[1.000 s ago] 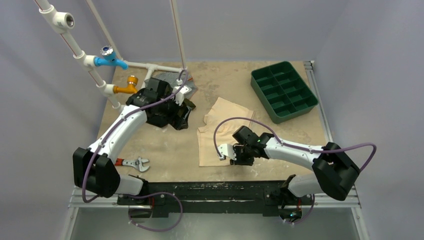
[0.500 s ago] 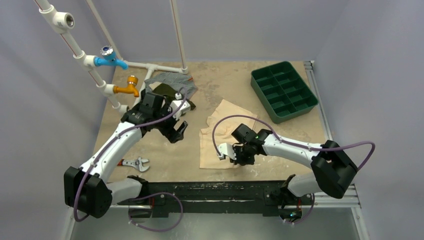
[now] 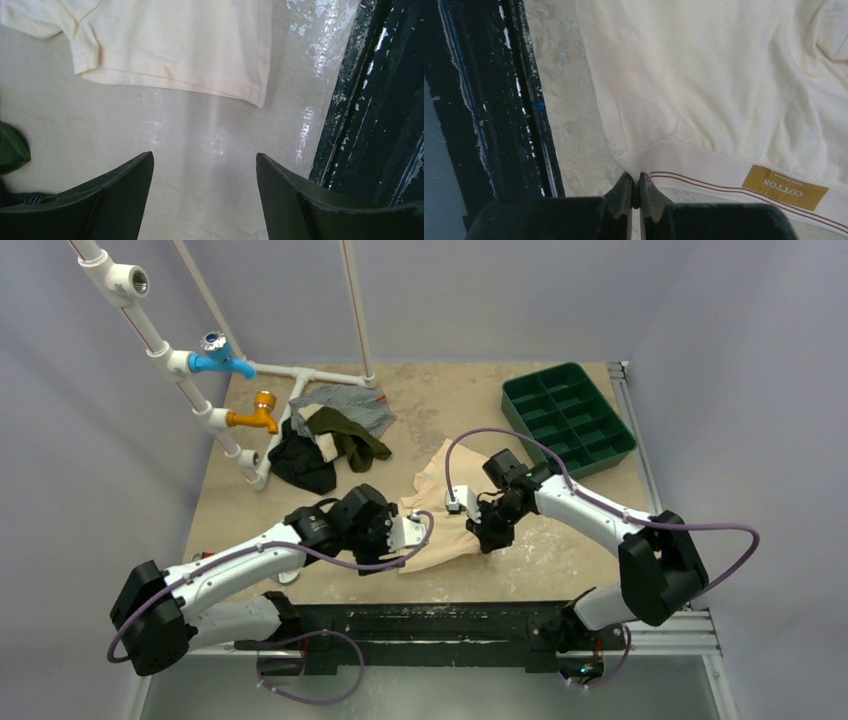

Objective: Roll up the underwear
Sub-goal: Fold the underwear at the center of the board.

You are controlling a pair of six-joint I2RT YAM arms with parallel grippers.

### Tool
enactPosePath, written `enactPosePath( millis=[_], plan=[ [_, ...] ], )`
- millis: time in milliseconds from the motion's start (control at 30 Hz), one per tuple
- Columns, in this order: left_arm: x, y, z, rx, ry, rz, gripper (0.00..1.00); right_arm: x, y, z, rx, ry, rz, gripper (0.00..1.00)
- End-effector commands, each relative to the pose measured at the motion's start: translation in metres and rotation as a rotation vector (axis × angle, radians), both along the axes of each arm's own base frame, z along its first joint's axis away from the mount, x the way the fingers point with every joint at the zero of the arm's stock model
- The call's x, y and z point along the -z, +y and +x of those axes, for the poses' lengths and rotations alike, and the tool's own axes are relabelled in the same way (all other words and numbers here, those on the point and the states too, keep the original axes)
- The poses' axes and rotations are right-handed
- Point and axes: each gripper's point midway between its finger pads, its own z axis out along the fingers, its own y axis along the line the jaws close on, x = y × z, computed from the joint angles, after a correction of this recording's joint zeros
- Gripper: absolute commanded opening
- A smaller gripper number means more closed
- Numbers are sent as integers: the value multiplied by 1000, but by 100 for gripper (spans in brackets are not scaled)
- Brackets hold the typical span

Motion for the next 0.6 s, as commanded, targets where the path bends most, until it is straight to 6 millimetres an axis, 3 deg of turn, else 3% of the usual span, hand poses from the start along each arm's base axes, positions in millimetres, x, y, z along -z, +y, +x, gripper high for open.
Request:
enactPosePath(
  millis=[0, 233, 367, 567],
  plan=[
    [9, -26, 5, 91, -107, 41, 73, -8, 5, -5, 6, 102, 64, 0],
    [12, -58, -3, 138, -98, 30, 73, -4, -4, 8, 74, 173, 87, 0],
    [14, -68, -11, 139, -70, 7, 78, -3, -5, 15, 101, 193, 91, 0],
    [16, -83, -17, 139, -39, -5, 79, 0, -5, 20, 125, 207, 82, 0]
  ],
)
